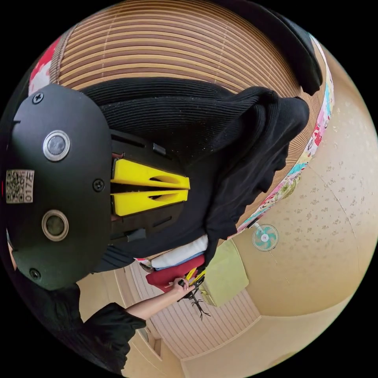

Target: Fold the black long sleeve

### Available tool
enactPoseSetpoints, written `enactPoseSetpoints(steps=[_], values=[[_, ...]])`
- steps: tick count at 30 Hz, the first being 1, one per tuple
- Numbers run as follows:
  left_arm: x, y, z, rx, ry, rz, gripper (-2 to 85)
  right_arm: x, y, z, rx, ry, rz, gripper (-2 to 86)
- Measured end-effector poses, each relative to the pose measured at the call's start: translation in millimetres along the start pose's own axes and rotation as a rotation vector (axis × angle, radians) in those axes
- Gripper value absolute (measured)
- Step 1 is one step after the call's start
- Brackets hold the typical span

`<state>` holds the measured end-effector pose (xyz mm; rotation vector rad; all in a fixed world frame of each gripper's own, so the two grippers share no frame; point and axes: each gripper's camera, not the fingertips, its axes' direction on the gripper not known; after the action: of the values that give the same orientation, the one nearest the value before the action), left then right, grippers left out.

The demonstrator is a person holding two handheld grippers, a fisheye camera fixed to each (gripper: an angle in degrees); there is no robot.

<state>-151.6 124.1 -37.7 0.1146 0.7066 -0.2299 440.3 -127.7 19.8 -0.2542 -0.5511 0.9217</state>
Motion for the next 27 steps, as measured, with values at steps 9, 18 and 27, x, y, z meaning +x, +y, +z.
enactPoseSetpoints(steps=[9, 18, 27], values=[[-25.6, -17.7, -28.3, 0.002, 0.053, -0.014, -1.0, -267.1, 113.0, -6.8, 0.136, -0.317, -0.651, 1.7], [-50.3, -37.7, -56.5, -0.013, 0.143, -0.023, -1.0, -120.4, 112.0, 42.7, 0.168, 0.242, -0.344, 13.5], [-58.1, -56.6, -80.2, -0.015, 0.146, -0.013, -0.9, -72.1, 39.8, 92.5, -0.037, 0.191, -0.246, 9.2]])
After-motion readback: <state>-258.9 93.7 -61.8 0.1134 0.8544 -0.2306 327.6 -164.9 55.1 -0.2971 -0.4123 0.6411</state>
